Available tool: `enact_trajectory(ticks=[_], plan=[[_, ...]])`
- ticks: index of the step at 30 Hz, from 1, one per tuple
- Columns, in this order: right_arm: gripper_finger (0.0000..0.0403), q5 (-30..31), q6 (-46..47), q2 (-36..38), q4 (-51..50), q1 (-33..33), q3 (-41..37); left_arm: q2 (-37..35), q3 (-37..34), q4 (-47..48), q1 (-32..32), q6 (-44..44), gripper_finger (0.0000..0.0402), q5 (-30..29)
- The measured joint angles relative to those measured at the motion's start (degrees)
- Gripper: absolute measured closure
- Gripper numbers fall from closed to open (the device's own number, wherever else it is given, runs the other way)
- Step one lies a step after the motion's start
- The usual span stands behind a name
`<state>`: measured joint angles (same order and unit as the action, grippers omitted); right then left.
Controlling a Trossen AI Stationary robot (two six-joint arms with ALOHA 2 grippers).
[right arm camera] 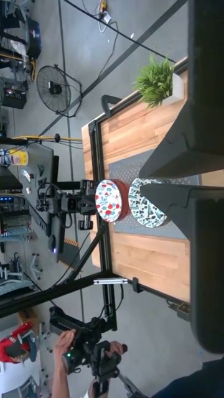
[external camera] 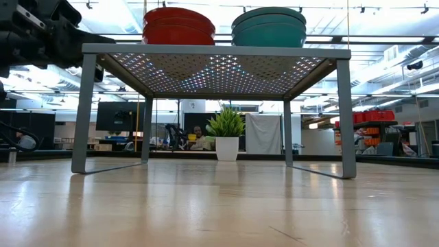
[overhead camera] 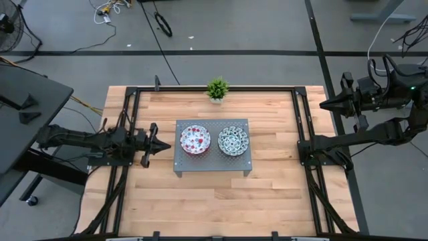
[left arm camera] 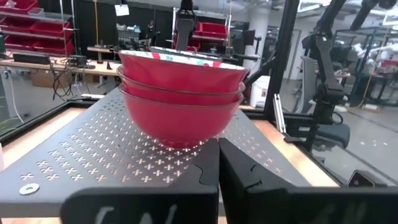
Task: Pick & Place Mini bowls
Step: Return to Home Position
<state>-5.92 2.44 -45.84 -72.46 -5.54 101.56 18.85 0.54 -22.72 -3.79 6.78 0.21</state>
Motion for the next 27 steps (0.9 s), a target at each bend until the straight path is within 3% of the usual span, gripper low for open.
enact_trajectory(ticks=[27], plan=[[0.0373, 0.0, 0.0, 0.0, 0.0, 0.0, 0.0, -14.8, -0.1, 18.7, 3.0, -1.3, 0.0401, 1.0]])
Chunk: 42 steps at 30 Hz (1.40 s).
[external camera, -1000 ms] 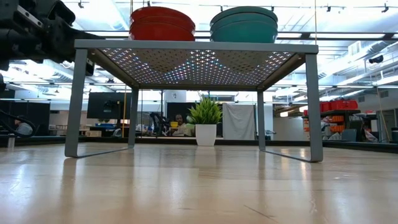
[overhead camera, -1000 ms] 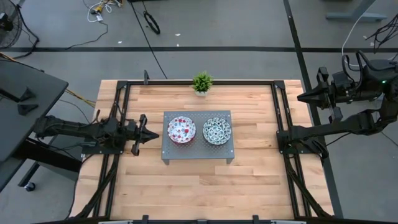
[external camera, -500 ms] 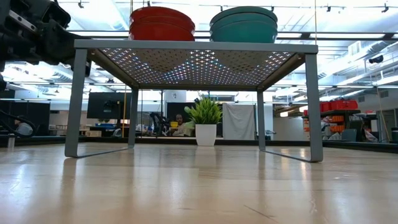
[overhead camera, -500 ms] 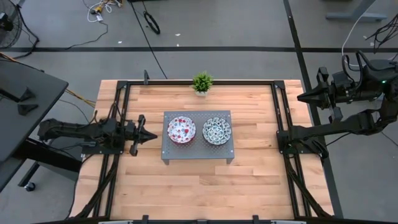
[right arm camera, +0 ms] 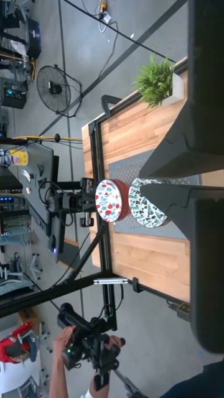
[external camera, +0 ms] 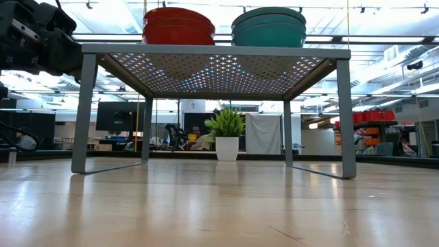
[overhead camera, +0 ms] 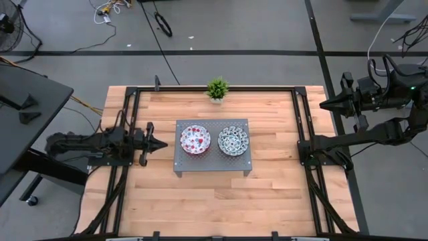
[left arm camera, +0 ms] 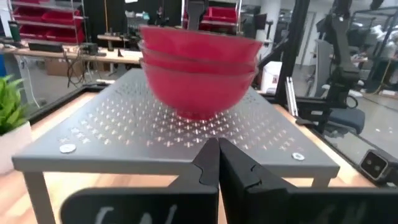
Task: Pick & Place Mini bowls
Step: Return to Home Position
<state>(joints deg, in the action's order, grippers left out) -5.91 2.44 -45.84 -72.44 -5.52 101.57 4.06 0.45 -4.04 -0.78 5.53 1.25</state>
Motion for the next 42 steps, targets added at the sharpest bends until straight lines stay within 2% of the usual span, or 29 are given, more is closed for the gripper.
enact_trajectory(ticks=[8, 16, 22, 42], plan=[[0.0373, 0.0, 0.0, 0.0, 0.0, 0.0, 0.0, -4.1, 0.0, 2.7, 2.1, -0.6, 0.0401, -0.1], [0.0373, 0.0, 0.0, 0.0, 0.0, 0.0, 0.0, -3.9, 0.0, 3.0, 2.4, 0.1, 0.0396, -0.1], [0.0373, 0.0, 0.0, 0.0, 0.0, 0.0, 0.0, -3.7, 0.0, 2.9, 2.5, 6.0, 0.0375, -0.1], [0.0373, 0.0, 0.0, 0.0, 0.0, 0.0, 0.0, -3.7, 0.0, -0.3, 2.5, 5.8, 0.0369, 0.0]])
